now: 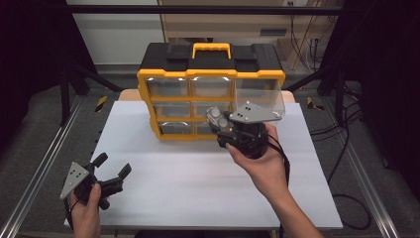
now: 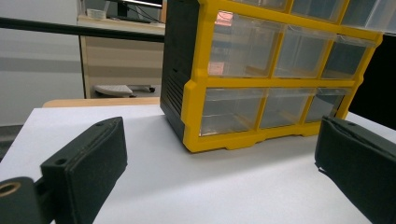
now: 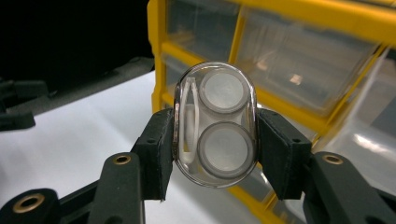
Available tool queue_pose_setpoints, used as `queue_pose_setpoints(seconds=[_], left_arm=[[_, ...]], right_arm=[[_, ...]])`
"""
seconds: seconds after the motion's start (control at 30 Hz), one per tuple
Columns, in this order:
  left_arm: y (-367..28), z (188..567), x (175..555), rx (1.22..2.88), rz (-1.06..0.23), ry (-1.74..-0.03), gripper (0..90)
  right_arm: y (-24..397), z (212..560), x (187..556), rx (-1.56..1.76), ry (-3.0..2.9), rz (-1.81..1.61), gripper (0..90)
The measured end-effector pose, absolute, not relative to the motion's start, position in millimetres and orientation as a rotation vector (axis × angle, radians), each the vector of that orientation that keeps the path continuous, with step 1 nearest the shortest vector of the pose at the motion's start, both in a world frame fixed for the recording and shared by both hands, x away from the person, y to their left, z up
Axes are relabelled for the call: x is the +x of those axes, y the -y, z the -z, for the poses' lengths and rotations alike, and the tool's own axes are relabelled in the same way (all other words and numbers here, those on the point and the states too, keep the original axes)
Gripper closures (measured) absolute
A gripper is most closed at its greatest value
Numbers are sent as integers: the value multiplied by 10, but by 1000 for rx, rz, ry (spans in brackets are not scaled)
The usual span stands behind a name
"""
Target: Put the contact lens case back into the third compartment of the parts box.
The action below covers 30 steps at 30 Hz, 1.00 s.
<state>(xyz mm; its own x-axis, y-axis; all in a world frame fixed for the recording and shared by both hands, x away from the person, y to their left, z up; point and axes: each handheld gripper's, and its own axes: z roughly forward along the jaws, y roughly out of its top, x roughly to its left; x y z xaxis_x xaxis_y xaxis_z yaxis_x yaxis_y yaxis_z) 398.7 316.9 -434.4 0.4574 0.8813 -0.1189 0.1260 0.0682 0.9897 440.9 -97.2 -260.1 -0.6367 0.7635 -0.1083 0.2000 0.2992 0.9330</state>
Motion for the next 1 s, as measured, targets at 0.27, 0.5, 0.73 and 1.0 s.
queue_pose_setpoints(seconds=[0.27, 0.5, 0.73, 1.0], left_arm=[[-3170, 4343, 3986, 1405, -727, -962, 21], [-3171, 4342, 3985, 1404, -728, -962, 21], [-3168, 4343, 3987, 1406, -727, -962, 22], [-3165, 4343, 3988, 1408, -728, -960, 21]], right_arm=[[1077, 2361, 4430, 871, -1947, -1364, 490], [1238, 2217, 4505, 919, -1880, -1392, 489], [1441, 2147, 4563, 998, -1821, -1441, 490], [1622, 2116, 4609, 1041, -1768, -1436, 490]])
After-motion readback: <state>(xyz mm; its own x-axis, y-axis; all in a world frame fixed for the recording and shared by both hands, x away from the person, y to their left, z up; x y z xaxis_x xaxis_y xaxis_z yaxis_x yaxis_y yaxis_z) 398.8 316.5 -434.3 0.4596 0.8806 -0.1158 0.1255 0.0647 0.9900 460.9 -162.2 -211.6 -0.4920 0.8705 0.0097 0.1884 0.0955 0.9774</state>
